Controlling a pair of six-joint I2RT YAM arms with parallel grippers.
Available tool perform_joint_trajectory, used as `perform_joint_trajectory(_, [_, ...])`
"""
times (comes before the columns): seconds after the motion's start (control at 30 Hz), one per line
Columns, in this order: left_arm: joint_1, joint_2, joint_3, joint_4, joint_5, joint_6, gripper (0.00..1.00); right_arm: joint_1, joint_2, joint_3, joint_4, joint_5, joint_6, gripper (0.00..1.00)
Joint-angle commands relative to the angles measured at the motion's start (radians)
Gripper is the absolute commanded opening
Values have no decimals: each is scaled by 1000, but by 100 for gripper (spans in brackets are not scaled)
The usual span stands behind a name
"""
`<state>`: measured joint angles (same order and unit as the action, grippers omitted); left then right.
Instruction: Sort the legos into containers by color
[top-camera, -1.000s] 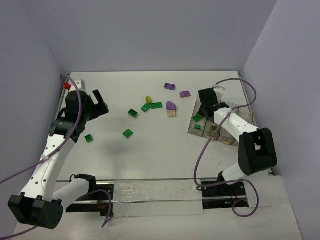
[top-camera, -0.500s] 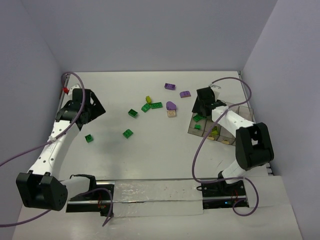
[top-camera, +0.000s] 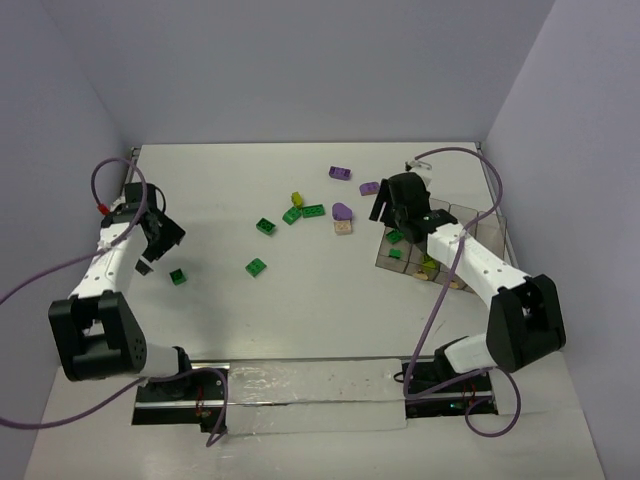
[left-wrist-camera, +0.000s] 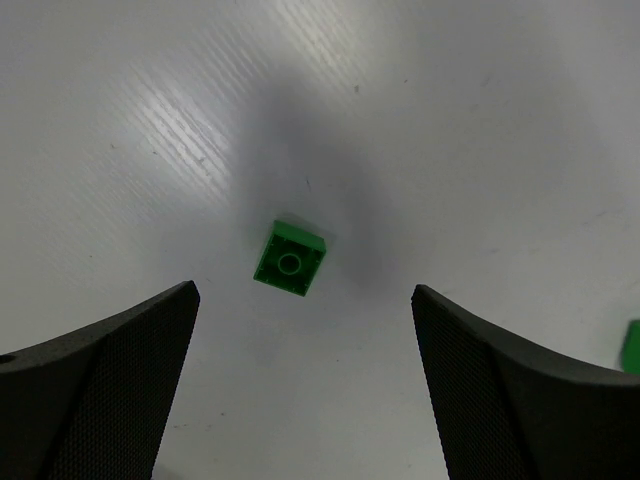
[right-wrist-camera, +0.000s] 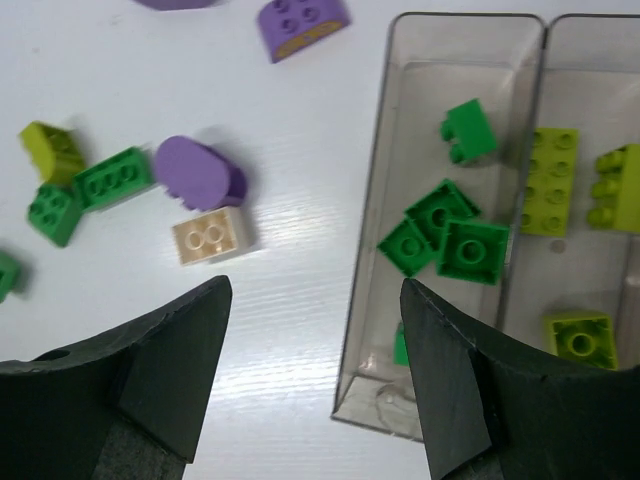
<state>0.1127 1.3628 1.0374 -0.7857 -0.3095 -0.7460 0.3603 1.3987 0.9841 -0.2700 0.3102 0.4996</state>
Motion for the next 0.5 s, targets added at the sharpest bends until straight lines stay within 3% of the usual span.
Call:
perform_joint_trajectory(0.0, [3,75,-24,52,49,1,96,30,-51,-26,32,-25,0,77])
perform_joint_trajectory(0.2, [4,160,-39,113,62,-5,96,37,-69,-43,32,-31,-1,78])
perform_joint_trajectory(0.33, [5,198,-86,148,70,-28,90,37,-87,-56,28,-25,0,78])
perform_joint_trajectory(0.47, [5,203,-120,177,66,-33,78,37,-95,-61,23,-23,0,78])
